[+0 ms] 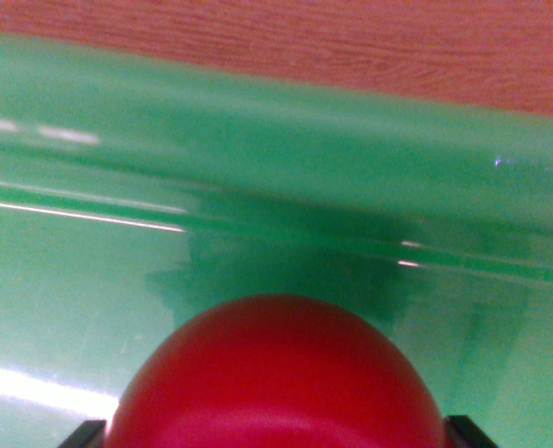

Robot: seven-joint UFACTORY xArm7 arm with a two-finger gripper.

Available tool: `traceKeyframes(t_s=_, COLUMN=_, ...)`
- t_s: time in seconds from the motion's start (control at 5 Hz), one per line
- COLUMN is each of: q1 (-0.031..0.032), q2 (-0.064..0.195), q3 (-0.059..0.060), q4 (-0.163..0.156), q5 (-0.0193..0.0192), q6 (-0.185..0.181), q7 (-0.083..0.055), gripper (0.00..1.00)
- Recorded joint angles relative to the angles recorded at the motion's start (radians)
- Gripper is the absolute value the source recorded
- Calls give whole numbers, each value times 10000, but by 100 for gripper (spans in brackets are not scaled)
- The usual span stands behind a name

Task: Pick fruit

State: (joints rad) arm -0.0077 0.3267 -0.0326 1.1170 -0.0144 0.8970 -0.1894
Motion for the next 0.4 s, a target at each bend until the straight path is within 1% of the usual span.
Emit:
traceKeyframes(t_s=0.2, q1=0, q2=0, q3=0, q4=0, q5=0, q6=0, q7=0, gripper=100)
traceKeyframes(t_s=0.4, q1=1, q2=-139, q3=0, q4=221, q5=-2, q6=359, q7=-4, gripper=100)
